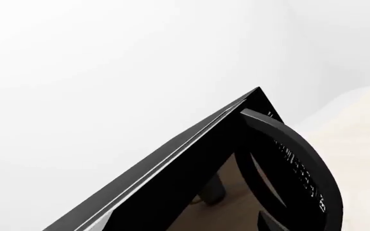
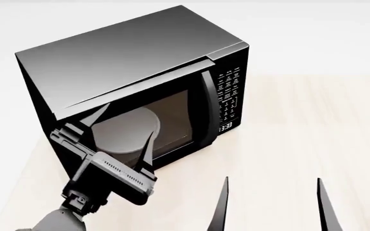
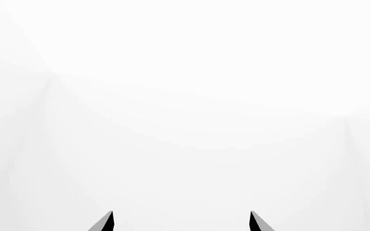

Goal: Close the microwave.

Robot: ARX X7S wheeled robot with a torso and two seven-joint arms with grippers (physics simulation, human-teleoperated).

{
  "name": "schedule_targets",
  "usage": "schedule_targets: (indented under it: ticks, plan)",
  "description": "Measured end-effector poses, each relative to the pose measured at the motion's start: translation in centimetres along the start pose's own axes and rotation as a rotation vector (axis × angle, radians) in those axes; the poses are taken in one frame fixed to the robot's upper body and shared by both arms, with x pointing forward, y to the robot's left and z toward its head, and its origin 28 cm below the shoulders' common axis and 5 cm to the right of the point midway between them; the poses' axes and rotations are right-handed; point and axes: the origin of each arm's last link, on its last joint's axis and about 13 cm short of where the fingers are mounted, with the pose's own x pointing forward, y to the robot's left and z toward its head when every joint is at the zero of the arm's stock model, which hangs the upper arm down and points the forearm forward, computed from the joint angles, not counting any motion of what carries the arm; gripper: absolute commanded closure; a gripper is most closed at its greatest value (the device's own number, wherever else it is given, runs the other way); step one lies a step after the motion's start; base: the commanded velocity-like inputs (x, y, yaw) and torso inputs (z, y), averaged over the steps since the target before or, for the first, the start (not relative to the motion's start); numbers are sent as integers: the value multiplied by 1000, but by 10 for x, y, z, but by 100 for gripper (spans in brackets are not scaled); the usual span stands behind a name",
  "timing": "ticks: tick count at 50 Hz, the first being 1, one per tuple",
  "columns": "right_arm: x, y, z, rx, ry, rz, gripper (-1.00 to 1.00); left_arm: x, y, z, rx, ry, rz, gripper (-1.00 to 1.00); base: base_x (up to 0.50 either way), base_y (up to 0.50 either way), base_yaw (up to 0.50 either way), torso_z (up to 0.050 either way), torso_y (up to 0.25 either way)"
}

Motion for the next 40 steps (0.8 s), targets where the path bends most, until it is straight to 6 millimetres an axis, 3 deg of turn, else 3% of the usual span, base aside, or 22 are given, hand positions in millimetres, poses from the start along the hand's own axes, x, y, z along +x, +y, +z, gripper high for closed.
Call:
schedule_targets:
  ticks: [20, 24, 33, 40]
  plan:
    - [-2, 1, -1, 4, 7, 10, -100, -9, -2, -2, 9, 8, 63, -100, 0, 0, 0, 0, 0]
    - [-2, 1, -1, 4, 9, 12, -100, -24, -5, -3, -35, 32, 98, -100, 0, 0, 0, 0, 0]
    - [-4, 2, -1, 5, 13, 17, -100, -91, -24, 0, -121, 112, 70, -100, 0, 0, 0, 0, 0]
    - [-5, 3, -2, 5, 16, 22, -100, -130, -34, 10, -168, 158, 16, -100, 0, 0, 0, 0, 0]
